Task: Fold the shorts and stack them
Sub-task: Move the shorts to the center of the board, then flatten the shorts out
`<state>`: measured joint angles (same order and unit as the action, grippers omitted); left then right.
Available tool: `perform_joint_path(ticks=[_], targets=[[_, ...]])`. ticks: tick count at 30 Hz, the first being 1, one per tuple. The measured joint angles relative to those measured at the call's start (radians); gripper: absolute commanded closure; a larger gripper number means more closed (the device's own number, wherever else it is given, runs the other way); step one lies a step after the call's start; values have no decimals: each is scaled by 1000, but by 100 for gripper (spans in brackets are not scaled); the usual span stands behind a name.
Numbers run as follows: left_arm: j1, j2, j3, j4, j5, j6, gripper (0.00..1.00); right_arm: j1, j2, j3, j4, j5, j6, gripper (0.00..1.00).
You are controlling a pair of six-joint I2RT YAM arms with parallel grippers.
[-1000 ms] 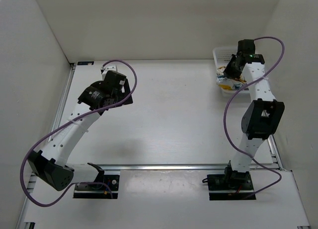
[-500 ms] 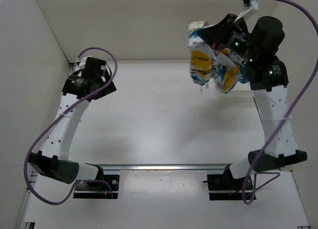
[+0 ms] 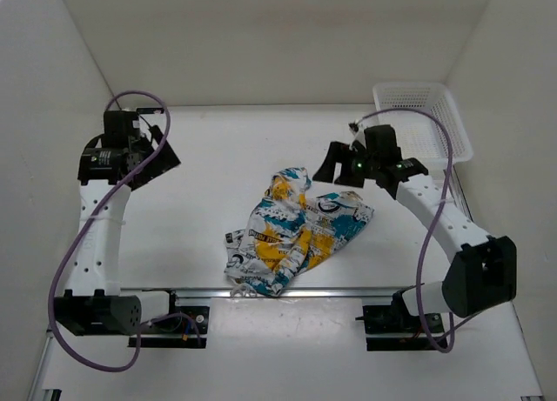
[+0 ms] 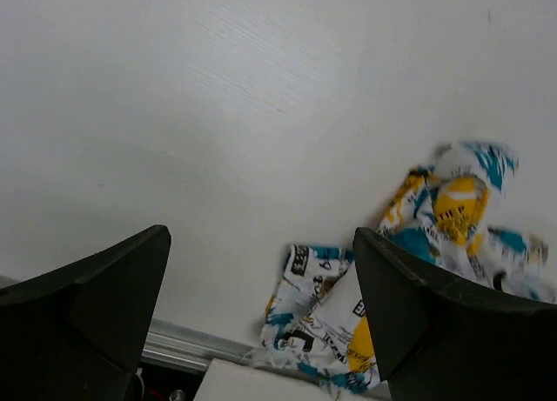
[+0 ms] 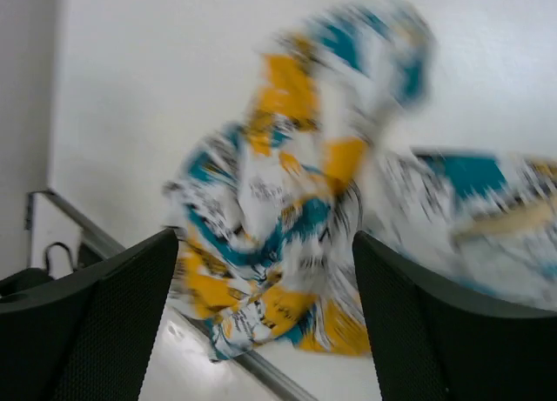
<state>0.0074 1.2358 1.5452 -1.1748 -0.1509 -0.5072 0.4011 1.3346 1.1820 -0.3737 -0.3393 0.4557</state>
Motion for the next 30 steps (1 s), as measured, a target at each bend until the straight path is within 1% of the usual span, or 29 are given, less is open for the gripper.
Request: perform_joint_path(ticks=[1,2,4,6,9,10,11,12,16,17,18,19,21,22,23,25,28,29,30], targets=[[-6,8,-26,13,43,22,3,-19,25,-40,-18,1,2,18],[-20,21,-55,29,89,44,5,-40,36,-83,-42,5,6,22],[-77,72,-124,69,172,87,6,-60,14,-130,-96,11,3,30],[-142,143,-200,110,231,104,6,-56,-42,-133,-106,17,-8,30],[-232,236,-349,173,294,98,4,-24,-152,-129,-106,26,-23,25],[-254,250,-387,183,304,90,4,-5,-178,-130,-107,27,-25,19],[-287,259,-428,191,318,81,1,26,-206,-138,-105,35,-23,16],[-314,262,-457,200,326,74,1,47,-220,-151,-100,45,-19,13],[-447,269,-549,241,349,24,1,113,-253,-286,-105,76,21,11],[-477,279,-560,246,354,13,7,114,-248,-327,-105,79,42,12],[-510,295,-568,257,359,0,40,116,-243,-367,-101,79,67,12],[-533,311,-573,271,366,-16,55,117,-237,-402,-95,77,89,12],[-571,349,-584,305,385,-30,81,137,-222,-480,-58,64,150,15],[-584,368,-586,317,393,-38,90,156,-206,-511,-35,55,181,15],[-594,385,-587,328,398,-45,90,180,-181,-534,-14,47,212,21],[-602,406,-586,343,404,-49,90,229,-125,-548,34,41,258,28],[-600,412,-572,339,406,-55,90,299,-38,-542,132,32,305,50],[-599,412,-555,328,403,-54,90,324,-3,-523,144,32,319,69],[-597,411,-533,318,399,-54,90,346,37,-498,158,34,319,81]])
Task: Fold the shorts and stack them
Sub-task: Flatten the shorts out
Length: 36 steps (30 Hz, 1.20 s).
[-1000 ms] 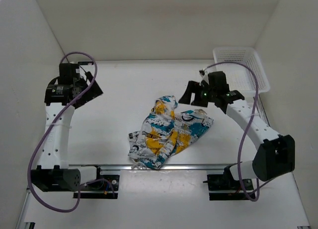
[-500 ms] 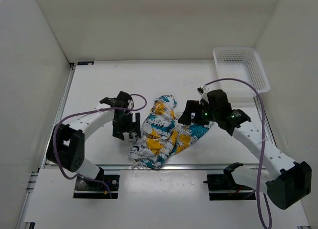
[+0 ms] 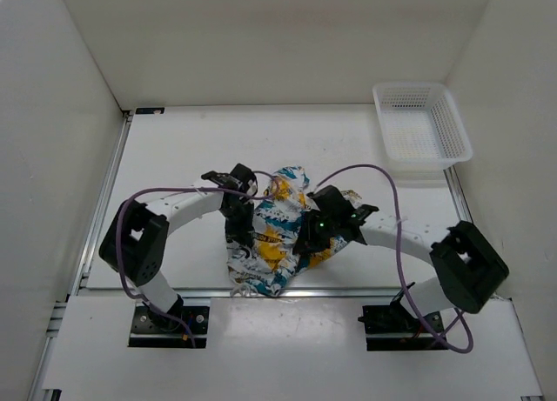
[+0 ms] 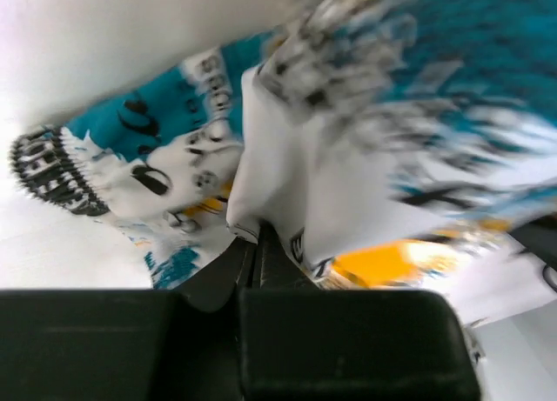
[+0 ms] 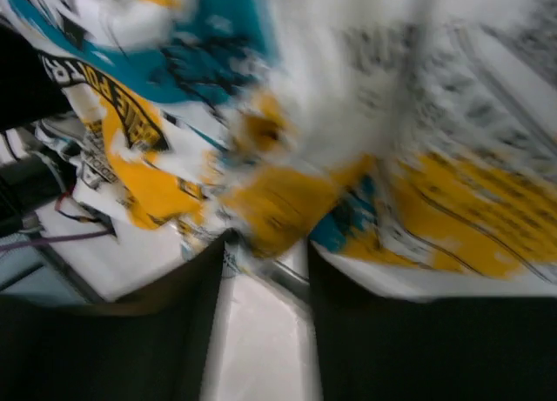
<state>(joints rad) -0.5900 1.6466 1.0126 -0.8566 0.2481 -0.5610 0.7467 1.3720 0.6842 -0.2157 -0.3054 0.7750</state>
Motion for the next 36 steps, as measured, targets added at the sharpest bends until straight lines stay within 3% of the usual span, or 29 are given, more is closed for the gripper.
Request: perform_joint_path(ticks=[2,6,10,13,20,22,24,25,27,29,32,34,36], targets=[[12,-4,68,-28,-11,8,90,31,70,66,6,-1,-2,99],[67,-21,263,-113,-63,45,90,32,133,259,-76,27,-56,99],[178,-60,481,-183,-98,93,90,-14,144,572,-172,39,-163,99],[250,-174,541,-198,-98,115,90,-38,119,764,-187,32,-230,99],[177,-458,581,-249,-43,114,90,-15,-109,763,-270,27,-297,99],[141,-472,574,-216,-5,97,75,-37,-150,759,-294,58,-321,99],[106,-431,573,-170,34,85,33,-117,-146,760,-299,74,-342,99],[95,-390,584,-155,50,87,18,-175,-126,768,-302,84,-349,89],[79,-248,633,-127,90,83,7,-296,-28,824,-307,93,-362,44],[70,-70,703,-106,124,75,3,-387,125,946,-338,101,-375,19],[63,97,721,-117,122,77,0,-475,324,1067,-344,120,-391,18],[65,116,713,-150,85,78,7,-498,335,995,-360,132,-387,19],[73,66,685,-164,44,73,25,-499,275,856,-372,149,-382,29]])
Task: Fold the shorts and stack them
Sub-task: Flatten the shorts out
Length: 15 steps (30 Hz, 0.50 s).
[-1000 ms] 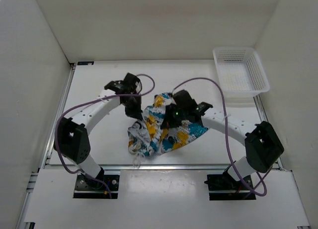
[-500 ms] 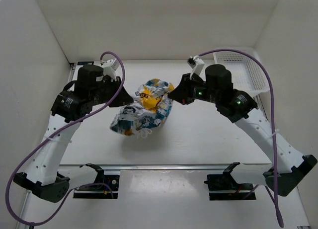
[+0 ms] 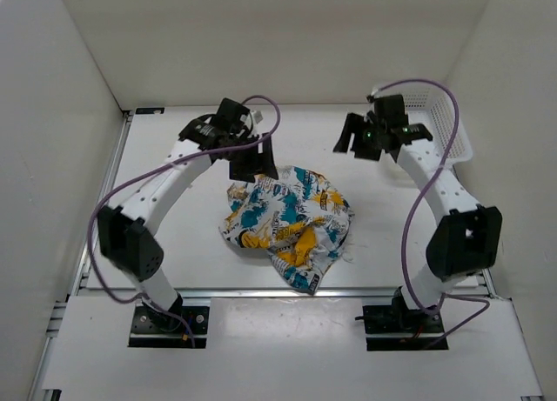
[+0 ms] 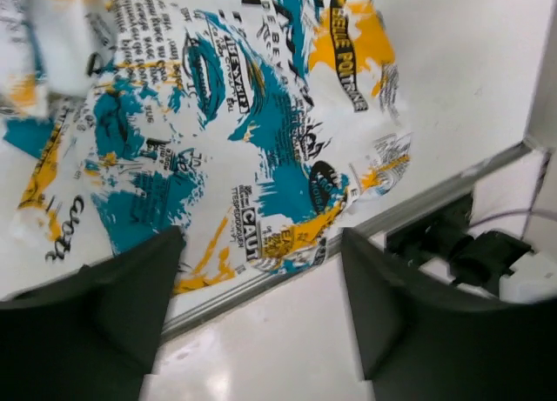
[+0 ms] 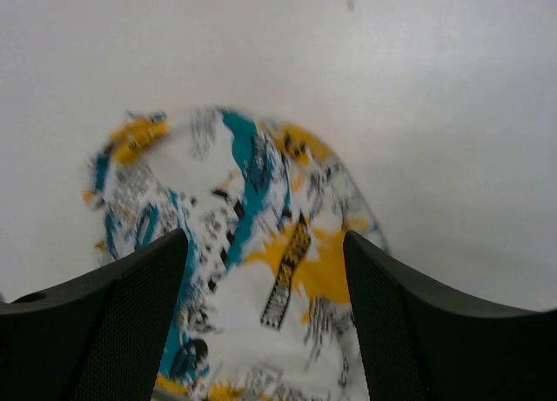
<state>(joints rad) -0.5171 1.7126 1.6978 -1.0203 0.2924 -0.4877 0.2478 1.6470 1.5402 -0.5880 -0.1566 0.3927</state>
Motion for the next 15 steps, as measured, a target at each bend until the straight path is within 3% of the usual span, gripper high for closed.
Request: perform_joint_path(ticks=[3,4,6,7,8,11,15], targets=[[22,-148,-110,4,-53,-11,40,28,-154,-227,-1,22,23,36],[28,-198,-159,13,-69,-15,40,44,-215,-296,-3,27,34,36],[42,-296,-294,33,-96,-26,27,88,-357,-453,3,27,61,29],[43,-325,-358,37,-100,-34,10,114,-418,-520,8,22,77,24],[40,-342,-423,48,-104,-46,0,146,-488,-594,4,19,98,20],[21,-316,-577,63,-128,-74,0,228,-619,-764,10,-19,167,12],[-5,-223,-665,79,-147,-92,0,375,-653,-924,20,-47,279,12]])
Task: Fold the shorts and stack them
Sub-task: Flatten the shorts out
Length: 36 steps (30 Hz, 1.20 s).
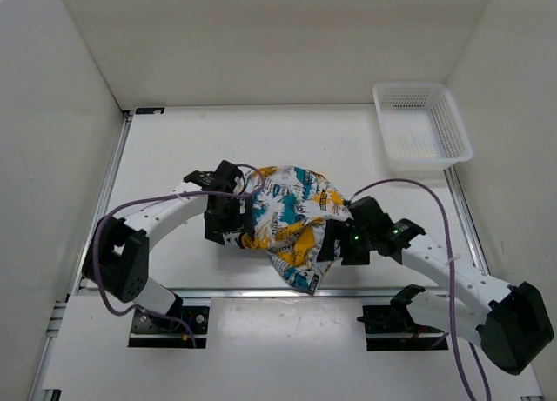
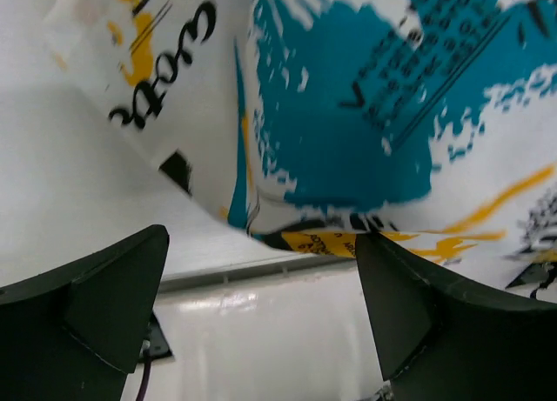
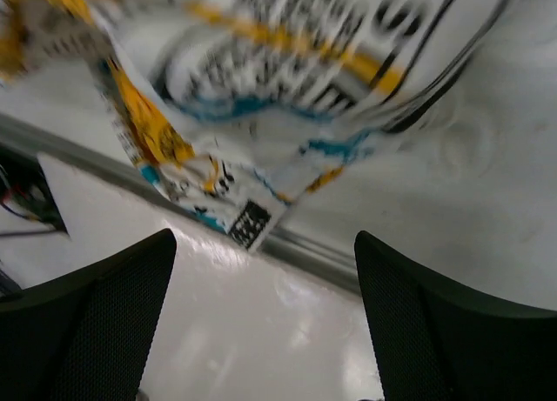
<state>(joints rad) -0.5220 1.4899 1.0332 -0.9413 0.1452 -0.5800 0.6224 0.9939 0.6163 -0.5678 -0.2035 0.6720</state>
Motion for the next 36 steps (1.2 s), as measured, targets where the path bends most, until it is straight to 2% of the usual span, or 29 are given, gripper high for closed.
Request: perform_joint_path(ticks=[2,4,5,6,7,8,9,10,11,12,13,16,20,24,27,29,30,31,32,33,36], targets=[[-6,36,-1,33,-3,-5,0,104,33,-16,2,11,44,11],[-9,63,10,53,-3,-3,12,185,85,-1,19,29,61,11],[-10,80,21,61,-3,-5,22,213,123,13,27,36,62,11],[-10,100,35,64,-3,-5,34,238,171,36,33,43,62,11],[-10,121,50,74,-2,-1,50,252,219,57,43,48,60,15],[-10,142,64,84,-1,3,83,262,270,77,60,56,56,19],[-10,157,79,89,0,6,90,265,311,91,76,64,53,24],[-10,169,94,89,-1,14,90,266,343,101,85,71,50,29],[-10,177,112,82,0,18,90,266,378,110,98,78,50,43],[-5,182,132,72,-4,23,90,266,405,117,103,88,46,52],[-3,183,156,59,-7,26,90,266,424,122,105,99,42,71],[14,176,231,8,-31,32,90,258,446,142,101,126,26,99],[54,145,396,-105,-68,35,90,220,447,197,83,166,-4,100],[71,101,651,-187,-112,39,90,179,370,255,15,237,-41,100],[90,111,864,-236,-111,57,83,123,291,326,-30,261,-82,100],[114,188,1044,-272,-112,71,78,50,291,405,-43,262,-114,100],[125,253,1159,-305,-113,80,70,15,307,446,-46,264,-132,100],[139,337,1293,-308,-115,89,32,-16,331,488,-50,268,-143,100],[154,422,1395,-303,-117,99,12,-40,359,529,-51,270,-156,97],[165,490,1464,-298,-119,100,0,-55,387,564,-52,269,-167,81],[211,662,1513,-294,-116,96,0,-46,427,606,-50,260,-193,55]])
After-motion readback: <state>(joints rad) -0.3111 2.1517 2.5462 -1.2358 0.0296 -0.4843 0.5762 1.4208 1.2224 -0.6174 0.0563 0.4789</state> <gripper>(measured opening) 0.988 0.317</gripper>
